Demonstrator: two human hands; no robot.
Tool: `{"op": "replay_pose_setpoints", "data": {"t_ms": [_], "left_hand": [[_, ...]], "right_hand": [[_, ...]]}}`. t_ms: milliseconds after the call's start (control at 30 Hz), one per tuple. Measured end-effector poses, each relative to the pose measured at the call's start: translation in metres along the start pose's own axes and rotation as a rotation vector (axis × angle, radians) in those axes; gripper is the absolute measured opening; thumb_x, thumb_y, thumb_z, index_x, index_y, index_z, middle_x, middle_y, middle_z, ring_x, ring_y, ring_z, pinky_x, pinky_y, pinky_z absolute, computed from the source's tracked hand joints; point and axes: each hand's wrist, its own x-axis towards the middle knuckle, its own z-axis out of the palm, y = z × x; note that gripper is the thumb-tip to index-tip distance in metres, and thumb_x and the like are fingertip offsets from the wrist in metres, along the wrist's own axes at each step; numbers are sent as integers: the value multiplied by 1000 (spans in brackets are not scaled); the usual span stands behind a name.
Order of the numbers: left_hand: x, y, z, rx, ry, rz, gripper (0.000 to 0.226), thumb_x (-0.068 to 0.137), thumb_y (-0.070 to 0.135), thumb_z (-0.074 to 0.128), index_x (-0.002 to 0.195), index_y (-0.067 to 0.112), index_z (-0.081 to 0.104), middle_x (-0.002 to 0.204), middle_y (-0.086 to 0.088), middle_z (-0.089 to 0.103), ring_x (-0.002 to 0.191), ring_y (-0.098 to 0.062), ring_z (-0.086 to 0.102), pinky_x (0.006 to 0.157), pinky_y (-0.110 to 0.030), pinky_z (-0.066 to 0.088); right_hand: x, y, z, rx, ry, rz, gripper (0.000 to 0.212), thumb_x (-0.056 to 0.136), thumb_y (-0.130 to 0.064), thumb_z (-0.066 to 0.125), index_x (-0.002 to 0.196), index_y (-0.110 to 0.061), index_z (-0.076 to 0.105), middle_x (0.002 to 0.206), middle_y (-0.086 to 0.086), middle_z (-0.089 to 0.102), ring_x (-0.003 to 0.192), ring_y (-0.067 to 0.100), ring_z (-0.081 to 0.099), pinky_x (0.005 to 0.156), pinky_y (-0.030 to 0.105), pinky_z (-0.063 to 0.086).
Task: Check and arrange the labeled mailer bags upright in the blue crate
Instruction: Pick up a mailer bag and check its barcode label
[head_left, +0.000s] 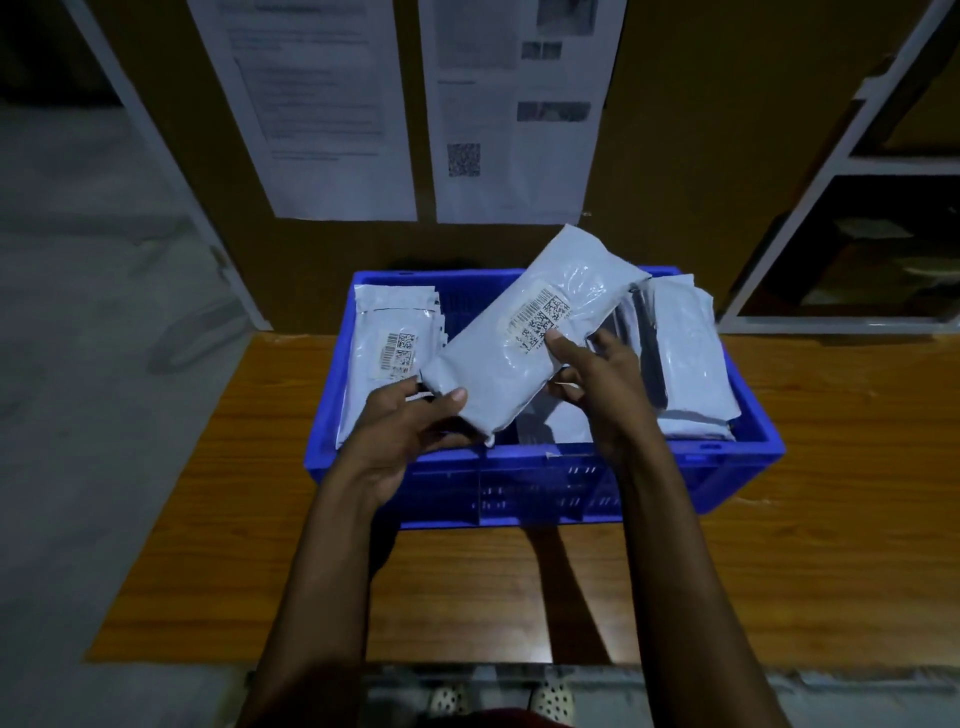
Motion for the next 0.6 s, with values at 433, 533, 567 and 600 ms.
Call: {"op": "replay_pose_setpoints", "data": {"t_ms": [433,533,567,600], "left_hand": [[21,25,-17,263,237,152,26,80,19,86,101,11,73,92,-12,79,82,-26,76,63,-32,59],[22,21,-25,263,367,228,30,81,20,85,105,10,70,95,-11,78,88,-25,77,72,-41,62],[23,21,-29,287,416,243,30,82,22,84,106,12,69,96,-9,78,89,-22,76,71,-39,62],[24,21,-34,342,473,264,29,84,26,83,107,14,68,96,-6,77,88,-19,76,68,-36,62]], "right_hand": [[2,17,33,-214,-122,5,27,96,-24,73,120,-12,69,101,19,77,87,25,74,80,46,62],[13,20,49,-227,-83,-3,43,92,-22,78,130,-14,60,97,8,80,89,20,78,77,41,65],[18,22,58,-243,-79,-13,50,90,-21,80,134,-16,57,98,7,79,89,21,78,76,41,65],[24,24,67,-255,-80,-22,54,89,-20,81,136,-17,55,97,7,78,89,21,78,76,42,65]]}}
